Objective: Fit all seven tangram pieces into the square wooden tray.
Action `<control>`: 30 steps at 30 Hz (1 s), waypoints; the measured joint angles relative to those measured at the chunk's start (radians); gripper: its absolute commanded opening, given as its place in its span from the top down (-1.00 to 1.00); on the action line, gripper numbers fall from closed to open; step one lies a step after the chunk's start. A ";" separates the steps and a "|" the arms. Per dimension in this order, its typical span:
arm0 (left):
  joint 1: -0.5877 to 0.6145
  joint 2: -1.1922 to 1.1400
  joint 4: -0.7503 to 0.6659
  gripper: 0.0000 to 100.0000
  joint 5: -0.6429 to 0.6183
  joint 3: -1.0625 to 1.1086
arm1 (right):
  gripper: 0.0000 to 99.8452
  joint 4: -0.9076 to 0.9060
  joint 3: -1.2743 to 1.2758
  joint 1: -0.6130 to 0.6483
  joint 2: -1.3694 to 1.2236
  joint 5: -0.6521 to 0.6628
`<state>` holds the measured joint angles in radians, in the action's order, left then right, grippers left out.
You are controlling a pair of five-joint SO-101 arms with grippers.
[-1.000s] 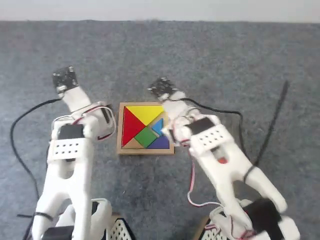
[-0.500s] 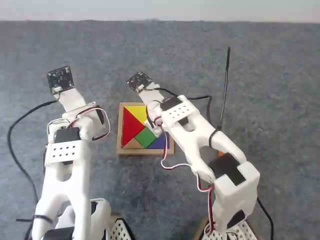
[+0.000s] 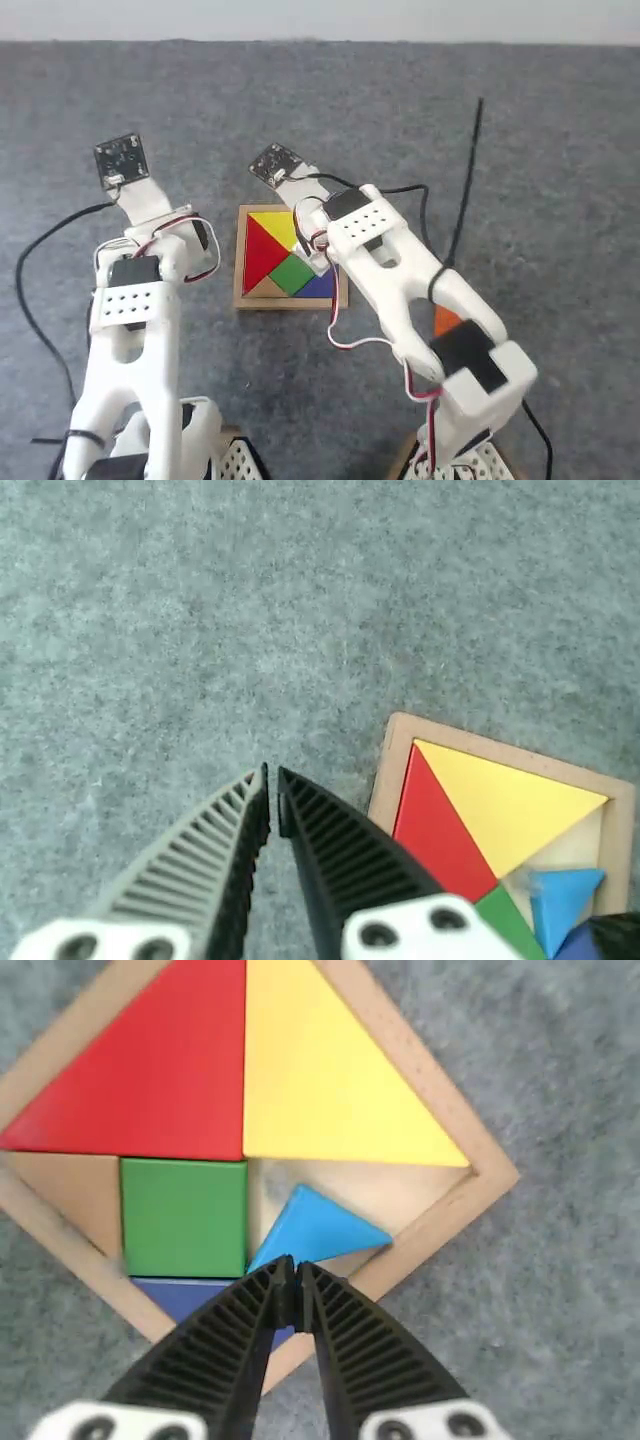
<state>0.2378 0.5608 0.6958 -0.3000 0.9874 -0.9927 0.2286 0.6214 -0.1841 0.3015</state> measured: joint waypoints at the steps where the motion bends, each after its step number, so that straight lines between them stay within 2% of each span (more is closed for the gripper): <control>1: 0.000 0.000 0.000 0.97 0.000 0.000 | 0.99 0.009 0.015 0.000 0.018 0.000; 8: 0.000 0.000 -0.002 0.97 0.000 0.000 | 0.98 0.103 0.069 -0.032 0.029 0.008; 17: 0.000 0.000 -0.002 0.97 0.000 0.000 | 0.98 0.114 -0.032 -0.046 -0.144 0.014; 30: 0.000 0.000 -0.018 0.97 0.000 0.000 | 0.98 0.114 -0.077 0.031 -0.175 0.239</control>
<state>0.2378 0.5608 0.6774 -0.3000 0.9874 -0.8792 0.1519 0.6521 -0.3590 0.5409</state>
